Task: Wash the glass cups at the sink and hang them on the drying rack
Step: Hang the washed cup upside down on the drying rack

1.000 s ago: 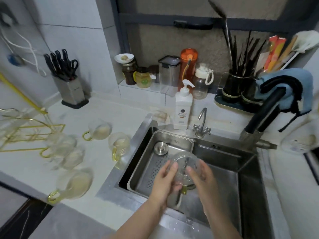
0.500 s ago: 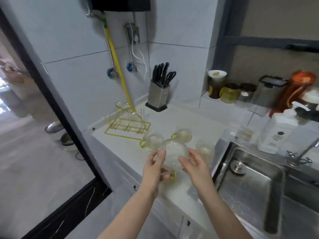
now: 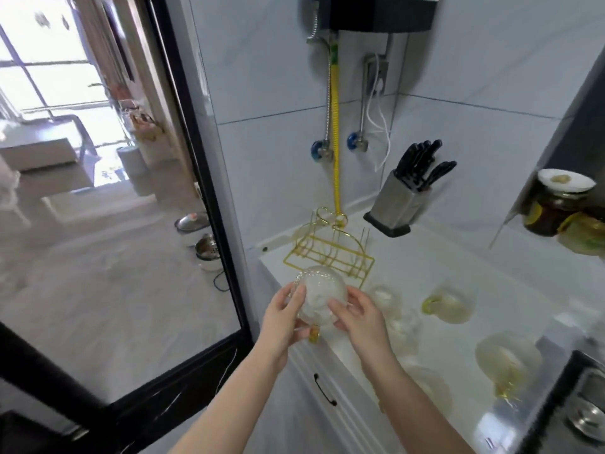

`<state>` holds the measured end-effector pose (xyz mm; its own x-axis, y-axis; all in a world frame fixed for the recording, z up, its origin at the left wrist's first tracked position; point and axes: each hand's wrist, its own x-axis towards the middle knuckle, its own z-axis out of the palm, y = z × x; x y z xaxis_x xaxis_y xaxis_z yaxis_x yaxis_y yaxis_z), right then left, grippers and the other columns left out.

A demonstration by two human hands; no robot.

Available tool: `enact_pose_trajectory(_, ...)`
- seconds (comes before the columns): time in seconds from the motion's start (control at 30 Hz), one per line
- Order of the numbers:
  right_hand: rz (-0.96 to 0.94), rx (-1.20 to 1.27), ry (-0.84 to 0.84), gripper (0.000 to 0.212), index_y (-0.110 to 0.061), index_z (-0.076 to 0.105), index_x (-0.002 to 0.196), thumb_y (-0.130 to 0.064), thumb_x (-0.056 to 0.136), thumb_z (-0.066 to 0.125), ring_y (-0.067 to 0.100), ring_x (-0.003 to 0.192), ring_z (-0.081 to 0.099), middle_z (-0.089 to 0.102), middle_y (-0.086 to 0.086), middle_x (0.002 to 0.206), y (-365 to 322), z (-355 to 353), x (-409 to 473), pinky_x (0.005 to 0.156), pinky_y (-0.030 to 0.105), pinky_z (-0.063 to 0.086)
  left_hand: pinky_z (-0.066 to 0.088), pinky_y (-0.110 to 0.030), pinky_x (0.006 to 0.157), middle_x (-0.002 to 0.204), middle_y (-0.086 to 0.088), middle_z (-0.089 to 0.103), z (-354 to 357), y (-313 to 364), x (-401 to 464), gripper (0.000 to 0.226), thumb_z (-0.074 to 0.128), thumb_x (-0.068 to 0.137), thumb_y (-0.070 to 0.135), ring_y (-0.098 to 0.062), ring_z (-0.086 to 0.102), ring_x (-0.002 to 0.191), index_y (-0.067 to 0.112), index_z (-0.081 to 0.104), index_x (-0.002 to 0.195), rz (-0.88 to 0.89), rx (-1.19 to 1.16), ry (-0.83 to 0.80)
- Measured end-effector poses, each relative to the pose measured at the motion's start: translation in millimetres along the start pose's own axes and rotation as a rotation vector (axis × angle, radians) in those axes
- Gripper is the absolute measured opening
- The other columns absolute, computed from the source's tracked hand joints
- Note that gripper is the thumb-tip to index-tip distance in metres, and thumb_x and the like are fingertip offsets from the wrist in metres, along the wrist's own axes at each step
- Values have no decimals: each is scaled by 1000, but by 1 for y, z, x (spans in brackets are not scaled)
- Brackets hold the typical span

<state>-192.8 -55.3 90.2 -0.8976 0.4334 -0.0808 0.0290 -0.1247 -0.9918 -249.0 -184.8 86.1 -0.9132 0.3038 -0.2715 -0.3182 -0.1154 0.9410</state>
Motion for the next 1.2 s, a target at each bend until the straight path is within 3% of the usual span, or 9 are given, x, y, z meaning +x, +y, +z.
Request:
enact_pose_trajectory(0.17, 14, 18, -62, 25, -25, 59, 105, -8, 88, 66, -8, 76, 67, 69, -10, 97, 0, 20, 52, 59, 10, 50, 52, -50, 90, 113, -10, 71, -11, 15, 44, 38, 63, 90, 41, -31, 70, 91, 28, 58, 126, 9, -5, 32)
enact_pose_trajectory(0.47, 29, 45, -63, 24, -22, 60, 108, -6, 89, 62, -7, 73, 66, 66, -14, 92, 3, 56, 139, 58, 9, 49, 56, -32, 67, 114, -9, 69, -23, 36, 131, 49, 66, 88, 42, -25, 70, 77, 25, 53, 132, -13, -40, 101)
enact_pose_trajectory(0.63, 80, 56, 17, 26, -22, 62, 112, -11, 88, 64, 4, 87, 68, 71, -8, 96, 20, 88, 182, 73, 19, 52, 57, -31, 66, 116, -6, 65, -46, 43, 190, 50, 67, 88, 40, -23, 68, 76, 21, 49, 132, -69, -7, 104)
enact_pose_trajectory(0.73, 98, 28, 85, 22, -31, 65, 93, -10, 88, 63, 8, 83, 68, 72, -6, 88, 30, 109, 204, 76, 28, 54, 55, -32, 68, 109, -7, 69, -61, 48, 225, 44, 67, 89, 39, -25, 69, 82, 19, 54, 126, -114, 33, 57)
enact_pose_trajectory(0.83, 144, 4, 175, 19, -29, 63, 86, -10, 87, 64, 18, 80, 62, 68, -2, 83, 41, 124, 227, 86, 46, 53, 56, -28, 60, 105, -9, 71, -72, 51, 259, 39, 65, 90, 35, -26, 71, 81, 16, 57, 123, -159, 66, -2)
enact_pose_trajectory(0.93, 200, -9, 248, 20, -20, 63, 105, -14, 87, 66, 21, 86, 61, 64, 3, 94, 54, 136, 246, 94, 51, 51, 55, -29, 56, 98, -9, 70, -79, 47, 288, 31, 62, 92, 32, -27, 69, 77, 13, 59, 118, -192, 106, -54)
enact_pose_trajectory(1.03, 274, -5, 321, 55, -10, 46, 137, -19, 87, 67, 23, 105, 60, 58, 8, 122, 67, 143, 259, 97, 44, 51, 58, -38, 69, 106, -8, 67, -85, 36, 315, 41, 62, 92, 35, -31, 69, 85, 15, 55, 127, -229, 158, -73)
enact_pose_trajectory(1.1, 299, -5, 347, 56, -8, 43, 140, -16, 89, 66, 23, 105, 58, 54, 8, 121, 73, 145, 266, 96, 40, 51, 58, -42, 76, 118, -8, 64, -88, 30, 329, 54, 65, 89, 39, -35, 68, 96, 18, 49, 136, -268, 199, -86)
enact_pose_trajectory(1.2, 321, -17, 378, 55, -8, 44, 139, -15, 89, 65, 22, 101, 58, 53, 8, 119, 81, 147, 271, 96, 41, 51, 58, -36, 67, 123, -7, 61, -92, 28, 340, 56, 66, 89, 37, -32, 68, 93, 18, 47, 138, -316, 202, -113)
